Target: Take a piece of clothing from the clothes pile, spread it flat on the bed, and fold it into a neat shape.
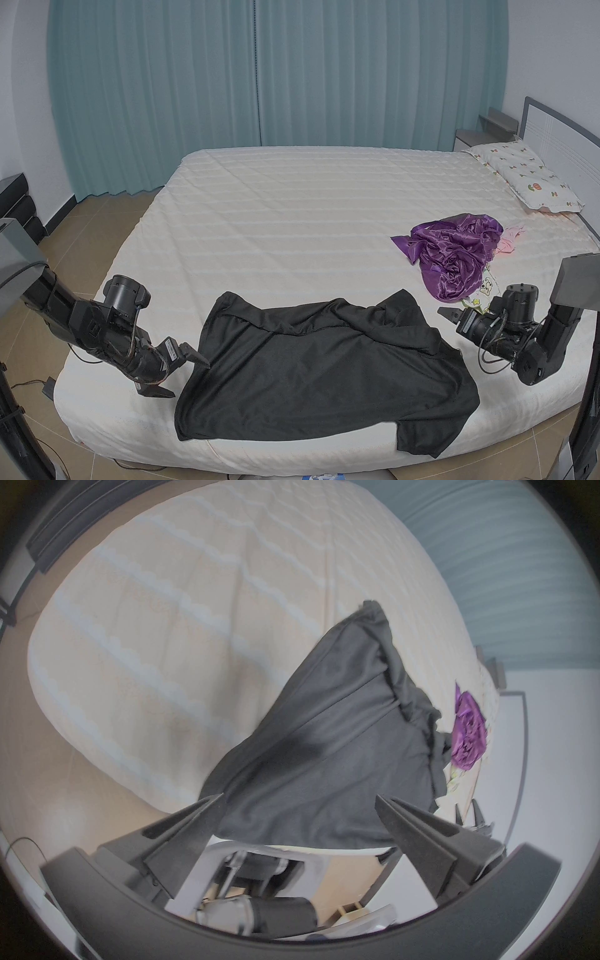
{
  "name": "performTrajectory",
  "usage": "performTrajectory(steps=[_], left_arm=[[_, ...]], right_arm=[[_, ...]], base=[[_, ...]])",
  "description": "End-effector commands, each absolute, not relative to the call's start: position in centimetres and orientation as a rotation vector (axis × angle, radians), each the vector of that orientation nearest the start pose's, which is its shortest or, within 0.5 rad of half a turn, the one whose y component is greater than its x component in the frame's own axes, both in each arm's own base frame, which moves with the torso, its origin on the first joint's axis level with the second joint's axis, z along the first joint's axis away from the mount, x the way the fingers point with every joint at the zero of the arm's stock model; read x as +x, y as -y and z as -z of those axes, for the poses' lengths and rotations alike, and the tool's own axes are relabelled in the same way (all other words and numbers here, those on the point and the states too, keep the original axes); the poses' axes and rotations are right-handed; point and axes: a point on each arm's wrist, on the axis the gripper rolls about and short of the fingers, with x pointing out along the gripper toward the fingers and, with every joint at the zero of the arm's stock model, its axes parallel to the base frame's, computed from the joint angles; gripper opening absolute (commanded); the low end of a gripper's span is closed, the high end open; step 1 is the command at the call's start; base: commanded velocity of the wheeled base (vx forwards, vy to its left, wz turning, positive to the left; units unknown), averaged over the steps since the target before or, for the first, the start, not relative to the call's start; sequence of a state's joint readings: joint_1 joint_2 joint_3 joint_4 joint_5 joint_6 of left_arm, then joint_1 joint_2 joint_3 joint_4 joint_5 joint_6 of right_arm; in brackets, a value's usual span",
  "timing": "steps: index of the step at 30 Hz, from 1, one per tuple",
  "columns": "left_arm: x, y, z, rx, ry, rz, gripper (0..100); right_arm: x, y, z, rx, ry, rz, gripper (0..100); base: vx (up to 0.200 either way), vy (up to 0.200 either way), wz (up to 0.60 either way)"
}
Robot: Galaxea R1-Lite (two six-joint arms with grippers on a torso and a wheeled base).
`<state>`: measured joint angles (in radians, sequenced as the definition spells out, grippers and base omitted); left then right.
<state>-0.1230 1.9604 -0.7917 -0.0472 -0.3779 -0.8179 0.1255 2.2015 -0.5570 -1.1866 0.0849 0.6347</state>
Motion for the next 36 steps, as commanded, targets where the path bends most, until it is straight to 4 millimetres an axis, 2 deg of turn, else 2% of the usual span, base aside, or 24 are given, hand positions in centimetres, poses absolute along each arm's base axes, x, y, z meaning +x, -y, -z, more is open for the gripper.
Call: performTrajectory(steps=[1,3,4,5,8,10,11,13,21,27,31,32,36], left_arm=[[30.9,4.5,-6.3,-0.994,-1.177,-0.029,100],[31.0,4.6,-5.9,-1.000,-1.175,-0.030,100],[31.0,4.6,-5.9,-1.000,-1.175,-0.030,100],[31.1,4.6,-5.6,-1.000,-1.184,-0.034,100],[31.2,4.6,-5.2,-0.998,-1.194,-0.038,100],[31.2,4.6,-5.2,-0.998,-1.196,-0.038,100],[31.3,4.6,-4.9,-0.998,-1.202,-0.043,100],[31.2,4.6,-4.9,-0.996,-1.204,-0.043,100],[31.0,4.6,-4.7,-0.991,-1.211,-0.047,100],[31.0,4.6,-4.7,-0.990,-1.212,-0.046,100],[31.0,4.6,-4.7,-0.989,-1.211,-0.048,100],[31.0,4.6,-4.7,-0.989,-1.211,-0.048,100],[30.9,4.6,-4.7,-0.988,-1.211,-0.051,100]], right_arm=[[36.6,-9.3,-2.7,0.686,-0.538,-0.045,100],[38.2,-10.0,-2.5,0.711,-0.567,-0.025,100],[38.2,-10.0,-2.5,0.711,-0.567,-0.025,100],[39.6,-10.3,-2.3,0.715,-0.573,-0.021,100],[41.5,-10.8,-1.7,0.712,-0.583,-0.015,100],[41.6,-10.9,-1.6,0.711,-0.588,-0.013,100],[43.1,-12.0,-0.4,0.695,-0.641,-0.002,100],[44.0,-12.4,0.1,0.689,-0.661,0.001,100],[45.5,-13.8,1.7,0.637,-0.751,0.063,100],[45.5,-13.5,0.5,0.639,-0.741,0.066,100],[45.5,-13.3,0.8,0.631,-0.759,0.078,100],[45.5,-13.3,1.0,0.630,-0.763,0.080,0],[45.5,-13.3,0.9,0.633,-0.760,0.077,0]], base=[[0.000,0.000,0.00],[0.000,0.000,0.00],[0.000,0.000,0.00],[0.000,0.000,0.00],[0.000,0.000,0.00],[0.000,0.000,0.00],[0.000,0.000,0.00],[0.000,0.000,0.00],[0.000,0.000,0.00],[0.000,0.000,0.00],[0.000,0.000,0.00],[0.000,0.000,0.00],[0.000,0.000,0.00]])
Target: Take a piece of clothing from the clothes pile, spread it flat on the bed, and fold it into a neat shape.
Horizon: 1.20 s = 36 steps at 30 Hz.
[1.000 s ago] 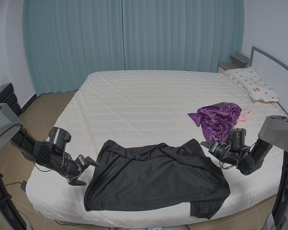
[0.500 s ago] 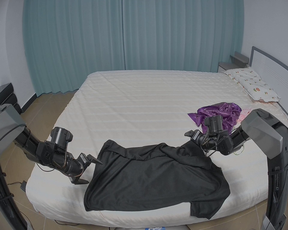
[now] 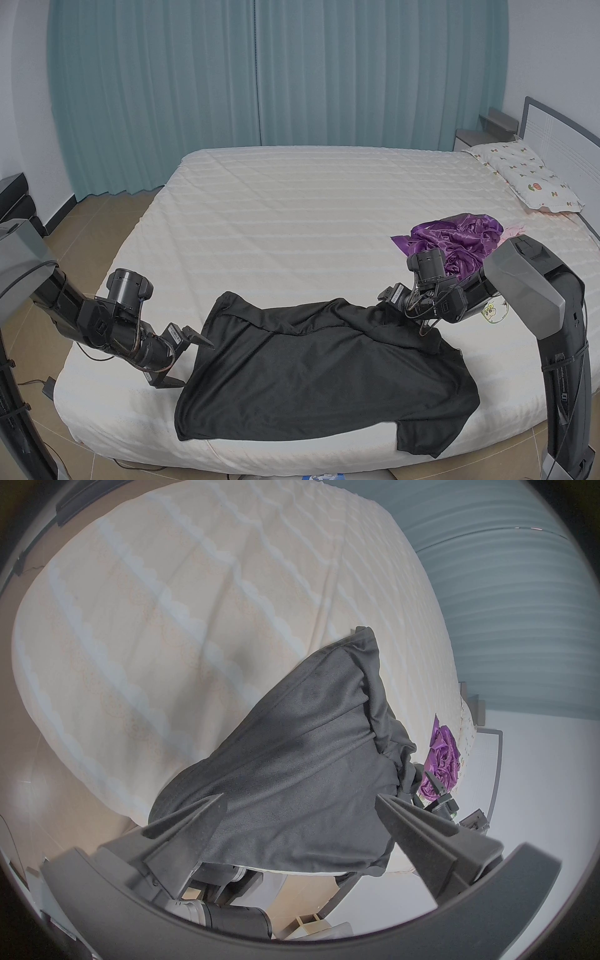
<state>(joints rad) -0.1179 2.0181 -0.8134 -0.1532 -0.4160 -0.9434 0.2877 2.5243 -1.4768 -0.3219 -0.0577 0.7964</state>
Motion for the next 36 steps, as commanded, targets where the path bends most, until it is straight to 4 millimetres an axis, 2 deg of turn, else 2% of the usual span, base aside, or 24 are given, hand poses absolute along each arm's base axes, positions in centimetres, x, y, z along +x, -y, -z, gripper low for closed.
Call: performTrajectory(steps=[1,7,8,10,11,15,22,28,31,32,35,36], left_arm=[[30.9,4.6,-4.7,-0.988,-1.213,-0.052,100],[30.8,4.6,-4.6,-0.986,-1.213,-0.058,100],[30.8,4.6,-4.6,-0.988,-1.214,-0.060,100],[30.8,4.6,-4.6,-0.988,-1.215,-0.061,100],[30.8,4.5,-4.6,-0.987,-1.214,-0.063,100],[30.8,4.6,-4.6,-0.987,-1.212,-0.062,100],[30.7,4.5,-4.6,-0.988,-1.215,-0.065,100],[30.7,4.5,-4.6,-0.989,-1.215,-0.066,100],[30.7,4.5,-4.6,-0.989,-1.215,-0.066,100],[30.7,4.5,-4.6,-0.989,-1.215,-0.066,100],[30.7,4.5,-4.6,-0.989,-1.215,-0.066,100],[30.7,4.5,-4.5,-0.989,-1.217,-0.067,100]], right_arm=[[45.6,-13.2,0.8,0.635,-0.755,0.076,0],[46.1,-12.4,-0.4,0.653,-0.722,0.085,0],[46.6,-11.6,-1.8,0.674,-0.670,0.082,0],[46.8,-11.4,-2.2,0.679,-0.658,0.080,0],[47.5,-11.1,-3.2,0.697,-0.608,0.069,0],[48.6,-11.1,-4.8,0.721,-0.490,0.026,0],[49.3,-12.0,-4.5,0.705,-0.379,-0.045,0],[51.1,-12.3,-4.2,0.650,-0.238,-0.057,0],[51.2,-12.3,-2.5,0.619,-0.274,-0.045,0],[51.2,-12.3,-2.2,0.613,-0.281,-0.046,100],[51.2,-12.3,-1.9,0.613,-0.286,-0.048,100],[51.4,-12.3,-0.7,0.606,-0.302,-0.039,100]], base=[[0.000,0.000,0.00],[0.000,0.000,0.00],[0.000,0.000,0.00],[0.000,0.000,0.00],[0.000,0.000,0.00],[0.000,0.000,0.00],[0.000,0.000,0.00],[0.000,0.000,0.00],[0.000,0.000,0.00],[0.000,0.000,0.00],[0.000,0.000,0.00],[0.000,0.000,0.00]])
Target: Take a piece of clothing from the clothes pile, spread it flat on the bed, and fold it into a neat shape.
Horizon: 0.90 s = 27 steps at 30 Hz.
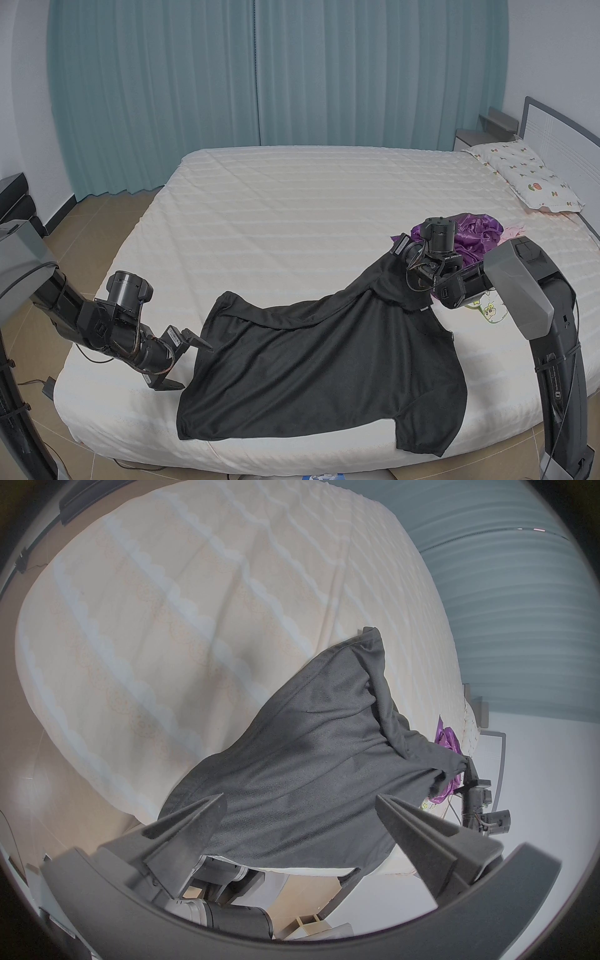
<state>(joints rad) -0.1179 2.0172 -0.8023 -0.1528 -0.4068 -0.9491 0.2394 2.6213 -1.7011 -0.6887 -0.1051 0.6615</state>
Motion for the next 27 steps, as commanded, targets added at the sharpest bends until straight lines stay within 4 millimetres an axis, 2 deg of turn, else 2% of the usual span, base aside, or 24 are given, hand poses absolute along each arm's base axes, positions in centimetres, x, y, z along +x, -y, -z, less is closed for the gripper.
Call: performTrajectory(steps=[1,5,8,10,11,12,15,19,21,27], left_arm=[[30.7,4.5,-4.5,-0.989,-1.216,-0.068,100],[30.7,4.6,-4.5,-0.988,-1.218,-0.068,100],[30.7,4.6,-4.5,-0.988,-1.217,-0.066,100],[30.7,4.6,-4.5,-0.988,-1.217,-0.067,100],[30.7,4.6,-4.5,-0.988,-1.217,-0.067,100],[30.6,4.6,-4.5,-0.987,-1.218,-0.064,100],[30.7,4.6,-4.5,-0.988,-1.217,-0.066,100],[30.7,4.6,-4.5,-0.988,-1.217,-0.066,100],[30.7,4.6,-4.5,-0.988,-1.217,-0.066,100],[30.7,4.6,-4.5,-0.988,-1.217,-0.066,100]], right_arm=[[51.4,-12.2,-0.6,0.606,-0.302,-0.038,100],[51.2,-11.7,-1.9,0.621,-0.280,-0.033,100],[49.4,-11.4,-3.2,0.630,-0.328,-0.030,100],[47.8,-11.4,-3.4,0.642,-0.388,-0.061,100],[47.8,-11.4,-3.4,0.642,-0.388,-0.061,100],[46.5,-11.4,-3.1,0.657,-0.439,-0.057,100],[45.3,-11.5,-2.2,0.698,-0.495,-0.032,100],[44.8,-11.4,-1.7,0.751,-0.525,-0.004,100],[44.3,-11.4,-0.7,0.798,-0.592,0.044,100],[44.3,-11.3,0.5,0.847,-0.650,0.093,100]], base=[[0.000,0.000,0.00],[0.000,0.000,0.00],[0.000,0.000,0.00],[0.000,0.000,0.00],[0.000,0.000,0.00],[0.000,0.000,0.00],[0.000,0.000,0.00],[0.000,0.000,0.00],[0.000,0.000,0.00],[0.000,0.000,0.00]])
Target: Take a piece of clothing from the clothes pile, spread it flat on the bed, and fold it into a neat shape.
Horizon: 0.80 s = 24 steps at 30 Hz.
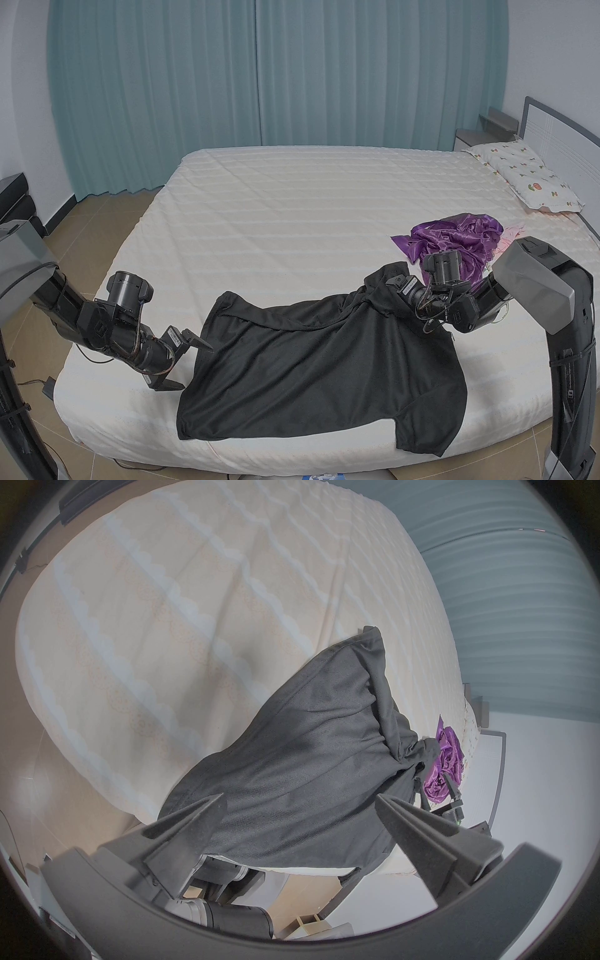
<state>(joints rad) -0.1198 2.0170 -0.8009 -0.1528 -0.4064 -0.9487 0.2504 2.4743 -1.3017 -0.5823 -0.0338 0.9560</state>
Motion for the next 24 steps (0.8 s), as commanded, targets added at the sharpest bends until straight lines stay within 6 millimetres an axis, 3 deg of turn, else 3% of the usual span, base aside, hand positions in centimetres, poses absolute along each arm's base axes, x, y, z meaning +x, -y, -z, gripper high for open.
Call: performTrajectory(steps=[1,9,10,17,24], left_arm=[[30.7,4.6,-4.5,-0.987,-1.217,-0.065,100],[30.7,4.6,-4.5,-0.987,-1.217,-0.065,100],[30.7,4.6,-4.5,-0.987,-1.217,-0.065,100],[30.7,4.6,-4.5,-0.987,-1.217,-0.065,100],[30.7,4.6,-4.5,-0.987,-1.217,-0.065,100]], right_arm=[[44.3,-11.3,0.9,0.845,-0.658,0.098,100],[45.1,-11.1,2.7,0.842,-0.681,0.126,100],[45.2,-11.1,2.6,0.842,-0.682,0.126,0],[46.4,-11.0,3.0,0.853,-0.642,0.164,0],[46.7,-10.4,0.2,0.892,-0.576,0.155,0]], base=[[0.000,0.000,0.00],[0.000,0.000,0.00],[0.000,0.000,0.00],[0.000,0.000,0.00],[0.000,0.000,0.00]])
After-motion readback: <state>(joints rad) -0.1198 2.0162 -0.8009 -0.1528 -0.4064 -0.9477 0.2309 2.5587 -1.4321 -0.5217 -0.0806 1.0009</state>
